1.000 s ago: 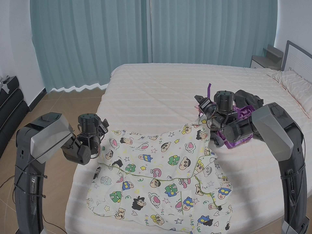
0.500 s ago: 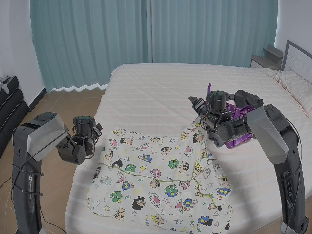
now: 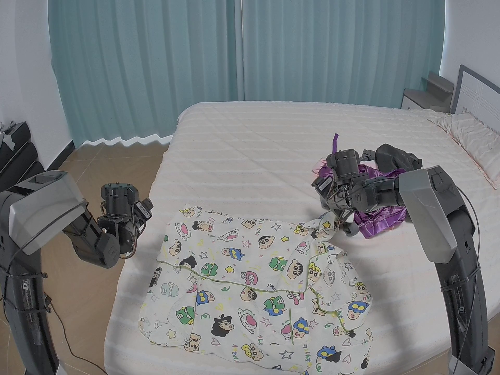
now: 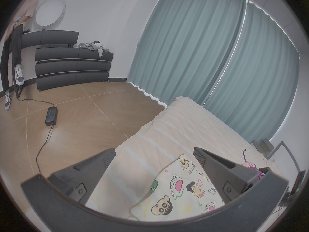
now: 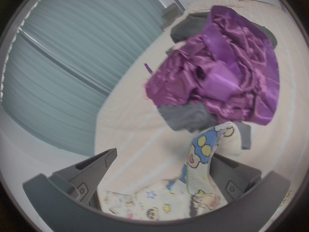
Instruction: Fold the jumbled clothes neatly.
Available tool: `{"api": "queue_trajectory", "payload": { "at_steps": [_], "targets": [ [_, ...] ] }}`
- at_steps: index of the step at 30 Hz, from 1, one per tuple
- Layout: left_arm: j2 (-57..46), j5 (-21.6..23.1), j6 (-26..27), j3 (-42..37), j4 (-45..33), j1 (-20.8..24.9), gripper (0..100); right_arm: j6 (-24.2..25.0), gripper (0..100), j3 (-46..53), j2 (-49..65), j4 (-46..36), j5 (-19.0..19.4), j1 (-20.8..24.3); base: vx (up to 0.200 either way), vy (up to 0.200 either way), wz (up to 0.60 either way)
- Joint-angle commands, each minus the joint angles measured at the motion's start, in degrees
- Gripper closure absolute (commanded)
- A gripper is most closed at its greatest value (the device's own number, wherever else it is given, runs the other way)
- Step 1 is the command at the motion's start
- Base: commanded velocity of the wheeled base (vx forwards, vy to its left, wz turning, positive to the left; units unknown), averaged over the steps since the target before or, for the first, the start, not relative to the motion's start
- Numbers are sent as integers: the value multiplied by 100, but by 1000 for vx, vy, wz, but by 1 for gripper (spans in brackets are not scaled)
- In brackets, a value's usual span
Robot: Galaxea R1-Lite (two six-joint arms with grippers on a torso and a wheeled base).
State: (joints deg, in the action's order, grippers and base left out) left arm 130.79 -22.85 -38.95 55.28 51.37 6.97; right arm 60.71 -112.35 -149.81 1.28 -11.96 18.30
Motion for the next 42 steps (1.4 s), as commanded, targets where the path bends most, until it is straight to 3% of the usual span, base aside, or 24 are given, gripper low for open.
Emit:
{"api": "queue_trajectory", "payload": {
  "at_steps": [1,5,7,8,10,13,16,19,22,26,32,36,42],
  "targets": [
    [-836,96,-210,-738,13,6,0,-24,0,-224,101,-480,255,-37,0,0,0],
    [-1293,492,-649,-1134,22,15,0,-6,0,398,848,-190,1090,25,0,0,0],
    [-1407,615,-728,-1204,22,6,0,-33,0,635,954,30,1134,51,0,0,0],
    [-1583,790,-816,-1336,22,6,0,-173,0,978,989,593,1082,86,0,0,0],
    [-1715,834,-825,-1477,22,6,0,-490,0,1207,962,953,879,69,0,0,0],
    [-1891,869,-842,-1714,22,15,0,-754,0,1461,848,1041,581,51,0,0,0],
    [-2023,1036,-1001,-1916,31,32,0,-1114,0,1646,664,1164,510,42,0,0,0],
    [-2111,1203,-1238,-1995,22,32,0,-1123,0,1655,488,1559,458,51,0,0,0],
    [-2207,1529,-1502,-2224,31,6,0,-1149,0,1716,163,3405,-175,77,0,0,0],
    [-2207,1617,-1519,-2400,259,6,0,-1175,0,2024,294,4407,-105,113,0,0,0],
    [-2198,1625,-1510,-2584,585,15,0,-929,0,1453,13,4310,-114,69,0,0,0],
    [-2190,1625,-1510,-2619,602,15,0,-841,0,820,-373,3555,-404,121,0,0,0],
    [-2137,1625,-1563,-2646,602,15,0,-209,0,-147,-356,2421,-544,157,0,0,0]
  ]
}}
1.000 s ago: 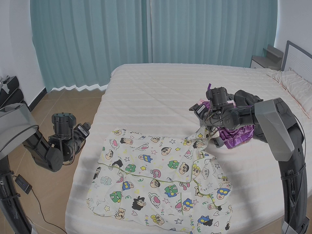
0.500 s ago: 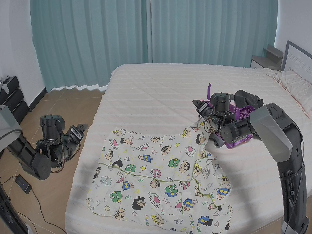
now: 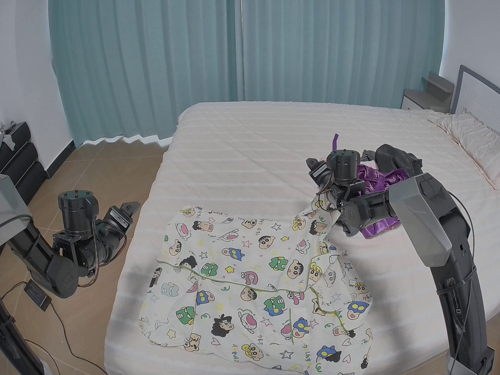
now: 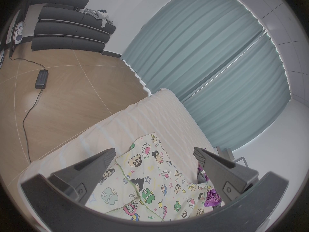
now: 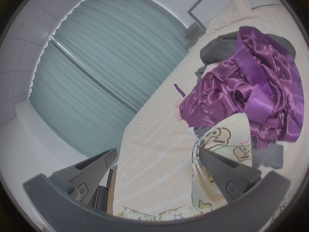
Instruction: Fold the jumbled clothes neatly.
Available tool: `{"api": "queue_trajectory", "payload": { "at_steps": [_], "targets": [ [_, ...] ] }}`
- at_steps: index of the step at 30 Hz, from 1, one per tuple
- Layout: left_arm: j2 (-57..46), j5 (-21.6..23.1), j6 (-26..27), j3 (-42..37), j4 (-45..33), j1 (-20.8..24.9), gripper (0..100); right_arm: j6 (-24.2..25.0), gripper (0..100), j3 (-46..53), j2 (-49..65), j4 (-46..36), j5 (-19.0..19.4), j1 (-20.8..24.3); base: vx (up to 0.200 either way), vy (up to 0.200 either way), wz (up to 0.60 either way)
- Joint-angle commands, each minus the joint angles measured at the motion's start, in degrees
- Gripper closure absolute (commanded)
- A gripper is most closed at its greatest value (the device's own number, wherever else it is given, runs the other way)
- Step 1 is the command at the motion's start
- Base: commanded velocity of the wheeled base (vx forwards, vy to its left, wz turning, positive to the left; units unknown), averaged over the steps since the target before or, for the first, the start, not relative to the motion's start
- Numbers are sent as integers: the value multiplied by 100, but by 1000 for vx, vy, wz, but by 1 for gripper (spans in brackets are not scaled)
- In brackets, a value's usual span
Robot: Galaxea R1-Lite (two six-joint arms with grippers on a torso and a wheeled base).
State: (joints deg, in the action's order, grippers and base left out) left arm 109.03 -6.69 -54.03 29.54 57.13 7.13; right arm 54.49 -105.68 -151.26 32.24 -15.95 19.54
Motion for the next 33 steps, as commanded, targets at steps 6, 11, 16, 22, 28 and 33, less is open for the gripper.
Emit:
{"api": "queue_trajectory", "payload": {
  "at_steps": [6,11,16,22,28,33],
  "targets": [
    [-14,10,-152,-106,44,-10,0,1187,0,-891,123,-1607,-58,-12,0,0,0],
    [-84,28,-161,-220,53,-10,0,1037,0,-891,114,-1704,-40,-47,0,0,0],
    [-172,116,-161,-317,53,-10,0,1064,0,-891,273,-1695,83,-126,0,0,0],
    [-260,124,-169,-379,53,-1,0,1037,0,-891,431,-1853,127,-196,0,0,0],
    [-664,344,-169,-660,53,-10,0,439,0,610,1345,-2302,935,-328,0,0,0],
    [-1402,634,-213,-1090,44,-1,0,-299,0,2412,2224,-1616,1559,-609,0,0,0]
  ]
}}
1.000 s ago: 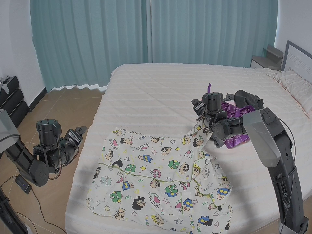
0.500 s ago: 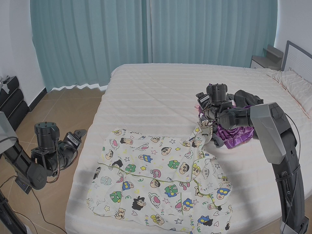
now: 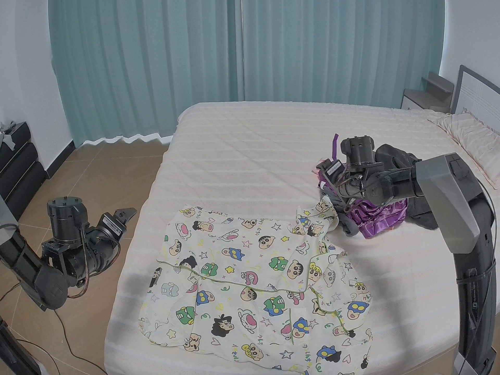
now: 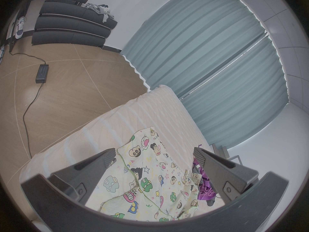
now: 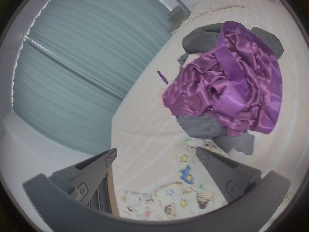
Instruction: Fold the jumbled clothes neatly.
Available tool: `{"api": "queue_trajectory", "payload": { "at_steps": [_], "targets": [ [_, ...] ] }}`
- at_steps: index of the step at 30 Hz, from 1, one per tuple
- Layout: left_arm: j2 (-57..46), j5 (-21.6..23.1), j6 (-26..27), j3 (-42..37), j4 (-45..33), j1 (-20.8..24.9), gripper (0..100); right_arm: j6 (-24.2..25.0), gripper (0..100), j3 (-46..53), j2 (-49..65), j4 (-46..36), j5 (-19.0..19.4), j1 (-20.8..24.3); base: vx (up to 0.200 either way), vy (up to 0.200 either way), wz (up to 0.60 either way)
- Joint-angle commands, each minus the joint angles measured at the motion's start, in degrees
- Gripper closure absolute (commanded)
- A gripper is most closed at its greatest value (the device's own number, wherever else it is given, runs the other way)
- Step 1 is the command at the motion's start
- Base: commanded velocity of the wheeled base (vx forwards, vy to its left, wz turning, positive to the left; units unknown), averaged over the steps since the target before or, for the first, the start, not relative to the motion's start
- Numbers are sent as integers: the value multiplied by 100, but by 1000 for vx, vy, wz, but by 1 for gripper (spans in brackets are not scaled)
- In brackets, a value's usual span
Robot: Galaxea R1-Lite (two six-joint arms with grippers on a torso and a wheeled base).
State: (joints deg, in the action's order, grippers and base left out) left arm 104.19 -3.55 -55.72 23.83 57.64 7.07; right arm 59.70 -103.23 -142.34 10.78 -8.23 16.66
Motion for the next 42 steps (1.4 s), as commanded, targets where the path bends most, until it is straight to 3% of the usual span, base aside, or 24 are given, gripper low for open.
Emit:
{"api": "queue_trajectory", "payload": {
  "at_steps": [1,6,7,10,11,14,15,17,24,32,42],
  "targets": [
    [-1006,337,-53,-590,-7,14,0,-942,0,2439,1437,636,849,-357,0,0,0],
    [-1525,522,-167,-1056,-7,31,0,-2067,0,4636,2096,1612,1473,-735,0,0,0],
    [-1604,636,-308,-1056,-16,31,0,-2489,0,5445,2228,2289,1746,-911,0,0,0],
    [-1621,689,-334,-1012,-33,31,0,-2823,0,5981,2245,2904,1904,-1042,0,0,0],
    [-1613,689,-343,-872,-68,31,0,-3236,0,6807,2184,3888,2141,-1174,0,0,0],
    [-1604,689,-343,-766,-104,58,0,-3641,0,7493,1947,4741,2616,-1271,0,0,0],
    [-1604,689,-343,-766,-104,58,0,-3641,0,7493,1947,4741,2616,-1271,0,0,0],
    [-1595,689,-343,-810,-139,75,0,-3957,0,7915,1551,5426,3152,-1394,0,0,0],
    [-1586,689,-343,-845,-139,66,0,-4396,0,7976,549,5962,3275,-1394,0,0,0],
    [-1542,680,-352,-854,-156,75,0,-4467,0,7968,154,6208,3310,-1297,0,0,0],
    [-1463,680,-360,-863,-156,75,0,-3834,0,7880,-66,7105,3249,-972,0,0,0]
  ]
}}
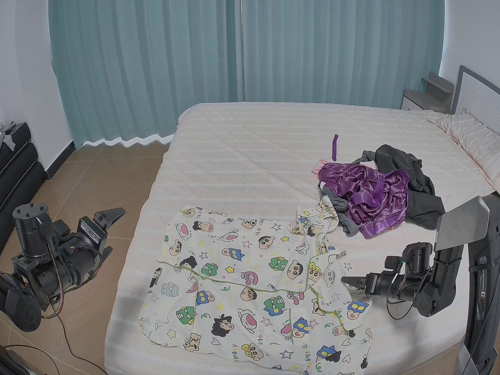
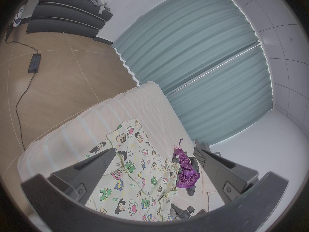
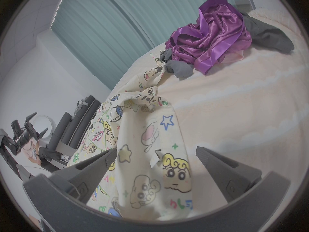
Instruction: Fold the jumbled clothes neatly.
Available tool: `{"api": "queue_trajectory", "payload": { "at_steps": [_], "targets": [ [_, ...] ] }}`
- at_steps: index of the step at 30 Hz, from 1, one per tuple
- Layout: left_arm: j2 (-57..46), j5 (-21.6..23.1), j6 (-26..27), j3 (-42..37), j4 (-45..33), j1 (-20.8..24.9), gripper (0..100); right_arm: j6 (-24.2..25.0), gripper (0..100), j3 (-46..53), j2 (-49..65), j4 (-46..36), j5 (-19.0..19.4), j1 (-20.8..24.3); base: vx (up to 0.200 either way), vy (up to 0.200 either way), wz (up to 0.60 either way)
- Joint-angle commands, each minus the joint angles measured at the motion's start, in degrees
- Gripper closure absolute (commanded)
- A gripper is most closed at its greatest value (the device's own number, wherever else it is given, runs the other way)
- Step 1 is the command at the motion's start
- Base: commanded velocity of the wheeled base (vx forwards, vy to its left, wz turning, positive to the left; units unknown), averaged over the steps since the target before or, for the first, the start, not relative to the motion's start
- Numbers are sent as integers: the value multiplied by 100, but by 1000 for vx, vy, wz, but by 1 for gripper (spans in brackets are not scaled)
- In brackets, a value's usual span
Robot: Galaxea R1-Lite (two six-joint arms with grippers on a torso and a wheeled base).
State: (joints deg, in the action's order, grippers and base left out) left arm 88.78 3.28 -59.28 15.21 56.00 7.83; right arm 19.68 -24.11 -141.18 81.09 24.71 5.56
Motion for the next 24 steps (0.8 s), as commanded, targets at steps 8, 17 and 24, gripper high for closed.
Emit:
{"api": "queue_trajectory", "payload": {
  "at_steps": [8,17,24],
  "targets": [
    [104,-12,-4,-1,7,0,0,362,0,-155,-261,91,-36,138,0,0,0],
    [86,-20,-66,8,16,0,0,520,100,-252,-331,56,-45,15,0,0,0],
    [95,-29,-75,8,16,0,0,643,100,-305,-349,100,-45,7,0,0,0]
  ]
}}
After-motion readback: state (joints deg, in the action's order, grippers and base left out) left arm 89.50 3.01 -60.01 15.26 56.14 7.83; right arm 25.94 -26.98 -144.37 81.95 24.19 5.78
